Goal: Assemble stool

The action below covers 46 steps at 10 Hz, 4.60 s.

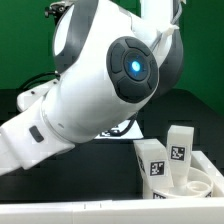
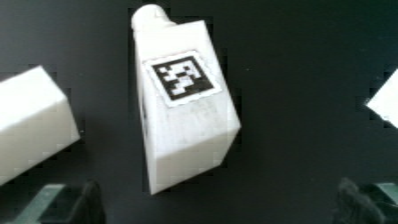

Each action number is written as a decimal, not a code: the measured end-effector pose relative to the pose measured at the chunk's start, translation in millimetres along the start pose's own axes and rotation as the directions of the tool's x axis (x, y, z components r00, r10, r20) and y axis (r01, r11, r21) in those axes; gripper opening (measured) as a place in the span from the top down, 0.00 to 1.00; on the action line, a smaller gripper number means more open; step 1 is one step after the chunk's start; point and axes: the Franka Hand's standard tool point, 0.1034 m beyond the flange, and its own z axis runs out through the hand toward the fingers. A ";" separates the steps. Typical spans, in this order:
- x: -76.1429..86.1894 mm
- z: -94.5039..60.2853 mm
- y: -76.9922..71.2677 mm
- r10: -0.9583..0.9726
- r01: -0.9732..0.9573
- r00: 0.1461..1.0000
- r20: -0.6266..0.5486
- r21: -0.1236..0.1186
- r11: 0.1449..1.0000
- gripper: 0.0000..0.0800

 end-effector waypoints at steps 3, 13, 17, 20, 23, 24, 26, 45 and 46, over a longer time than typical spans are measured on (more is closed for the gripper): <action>1.8 5.7 2.3 -0.011 0.010 1.000 -0.010 -0.031 0.999 0.19; 0.6 42.8 -0.1 0.004 -0.004 1.000 -0.024 -0.031 0.999 0.19; -4.1 55.3 -9.6 -0.010 0.009 0.999 -0.041 -0.028 1.000 0.19; -3.4 55.1 -10.4 -0.016 0.014 0.998 -0.065 -0.040 0.999 0.19; -3.5 55.1 -9.8 -0.020 0.017 0.998 -0.064 -0.040 0.999 0.19; -3.5 55.1 -9.8 -0.020 0.017 0.998 -0.064 -0.040 0.999 0.19; -3.0 54.6 -9.4 -0.018 0.015 0.998 -0.065 -0.048 0.999 0.19; -12.9 80.8 -31.7 -0.118 0.167 0.983 0.143 -0.406 0.899 0.19; -28.3 92.1 -32.1 -0.091 0.167 0.973 0.214 -0.369 0.914 0.19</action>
Offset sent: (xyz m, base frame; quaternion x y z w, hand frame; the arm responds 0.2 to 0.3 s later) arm -0.0271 -0.0206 -0.0102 -0.0693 -0.0218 -0.0084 0.9973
